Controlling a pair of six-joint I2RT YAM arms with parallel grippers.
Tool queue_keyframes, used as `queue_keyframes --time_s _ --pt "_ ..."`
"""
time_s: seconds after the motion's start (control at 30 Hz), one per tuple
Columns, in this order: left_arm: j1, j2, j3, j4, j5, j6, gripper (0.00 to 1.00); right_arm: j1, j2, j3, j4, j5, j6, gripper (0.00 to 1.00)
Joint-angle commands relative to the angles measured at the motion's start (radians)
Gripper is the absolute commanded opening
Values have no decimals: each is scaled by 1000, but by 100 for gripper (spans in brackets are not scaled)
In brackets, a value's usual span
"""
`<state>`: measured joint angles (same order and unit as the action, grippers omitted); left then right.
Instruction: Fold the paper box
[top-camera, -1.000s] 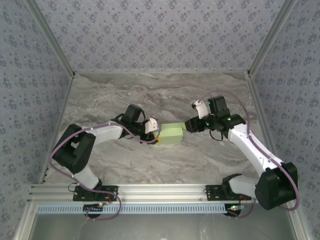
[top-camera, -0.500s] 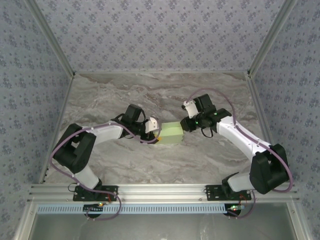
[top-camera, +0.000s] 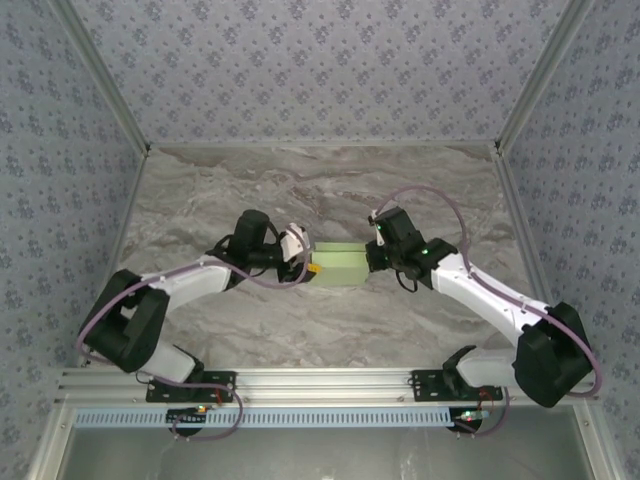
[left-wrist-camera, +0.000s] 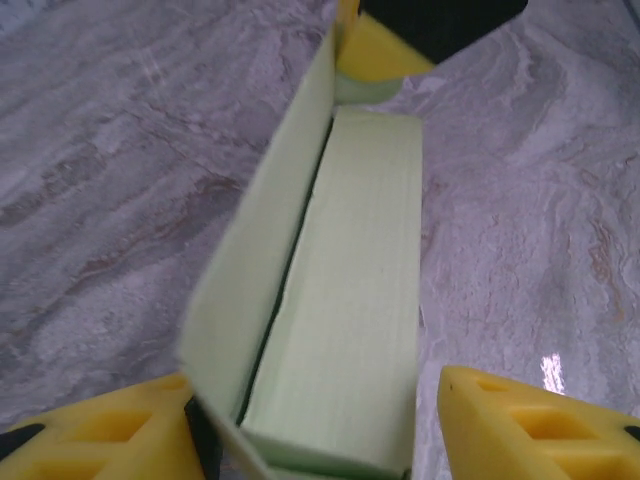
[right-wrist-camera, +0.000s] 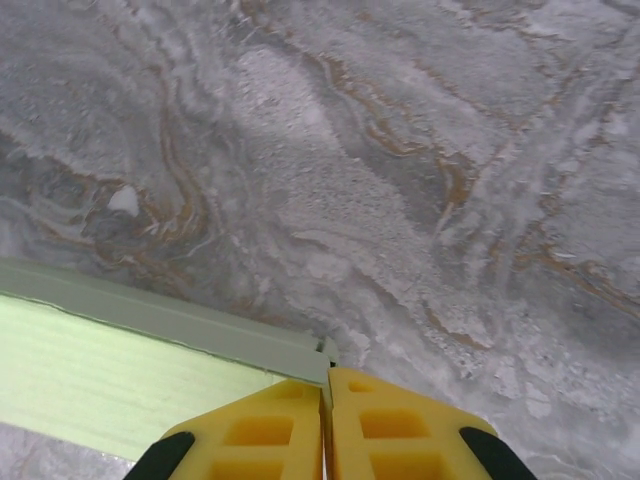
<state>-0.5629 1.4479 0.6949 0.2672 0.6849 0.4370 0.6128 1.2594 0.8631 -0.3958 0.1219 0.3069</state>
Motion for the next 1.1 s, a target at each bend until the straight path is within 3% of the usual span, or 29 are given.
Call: queue_keyframes --time_s 0.0,0.3,0.5,0.7,0.77,0.83,1.07 --pt "4 -76 -57 103 -42 -125 59 18 -31 -24 21 130 80 12" --pt "2 -258 -174 248 -367 -506 71 70 -37 -42 17 228 190 12" --pt "-39 -220 -119 200 -533 -430 71 74 -38 -43 13 239 190 13" --pt "-28 -82 31 153 -465 -337 73 42 -36 -30 8 197 134 13" --pt "-30 -35 84 118 -479 -362 67 28 -37 -29 4 176 129 13" --pt "-33 4 114 107 -478 -391 55 24 -37 -28 6 169 123 13" --pt "-55 70 144 147 -394 -460 55 9 -26 1 -23 137 88 14"
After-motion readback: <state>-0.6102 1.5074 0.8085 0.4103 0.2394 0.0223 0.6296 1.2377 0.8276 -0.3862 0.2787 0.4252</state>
